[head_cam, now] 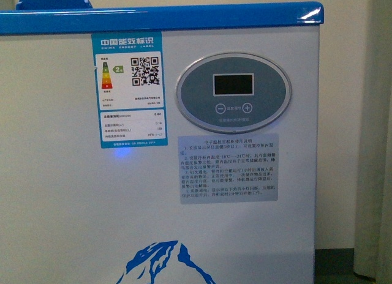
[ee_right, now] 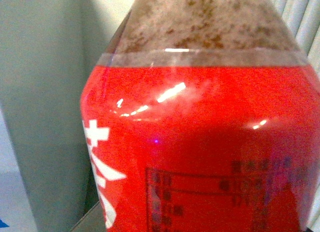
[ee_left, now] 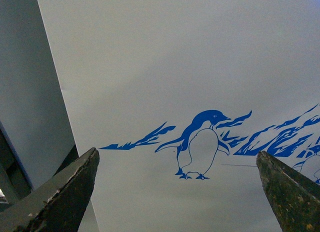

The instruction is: Put drink in fridge

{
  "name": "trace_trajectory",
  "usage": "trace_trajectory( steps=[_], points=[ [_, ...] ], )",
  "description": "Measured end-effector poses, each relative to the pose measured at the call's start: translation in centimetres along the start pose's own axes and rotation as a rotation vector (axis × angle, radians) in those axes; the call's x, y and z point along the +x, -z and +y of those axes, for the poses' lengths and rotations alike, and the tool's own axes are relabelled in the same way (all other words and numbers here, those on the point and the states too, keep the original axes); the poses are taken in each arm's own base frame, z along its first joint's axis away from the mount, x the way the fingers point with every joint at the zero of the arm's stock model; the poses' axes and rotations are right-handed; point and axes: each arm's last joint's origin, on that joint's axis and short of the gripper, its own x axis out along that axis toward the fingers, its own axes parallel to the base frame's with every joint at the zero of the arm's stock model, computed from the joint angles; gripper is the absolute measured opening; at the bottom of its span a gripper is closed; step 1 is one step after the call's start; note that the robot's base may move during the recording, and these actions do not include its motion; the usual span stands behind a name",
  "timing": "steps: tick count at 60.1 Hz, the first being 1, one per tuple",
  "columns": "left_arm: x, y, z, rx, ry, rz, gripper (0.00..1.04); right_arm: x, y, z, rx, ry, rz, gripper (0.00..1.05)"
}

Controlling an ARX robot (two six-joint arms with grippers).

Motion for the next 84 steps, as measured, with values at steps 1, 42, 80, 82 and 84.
trace_trajectory(
  steps=[1,42,80,82,84],
  points=[
    [0.0,0.0,0.0,0.0,0.0,0.0,0.97,-0.01,-0.01,-0.01,0.0,0.001,-0.001,0.36],
    [0.0,0.0,0.0,0.0,0.0,0.0,0.97,-0.11,-0.07,-0.05,0.004,0.002,-0.009,0.36],
    [0.0,0.0,0.0,0.0,0.0,0.0,0.97,-0.11,-0.03,-0.05,0.003,0.002,-0.008,0.36],
    [0.0,0.0,0.0,0.0,0.0,0.0,0.97,-0.11,-0.03,-0.05,0.003,0.002,-0.008,0.36],
    [0.0,0.0,0.0,0.0,0.0,0.0,0.97,-0.11,-0.03,-0.05,0.003,0.002,-0.008,0.36]
  ],
)
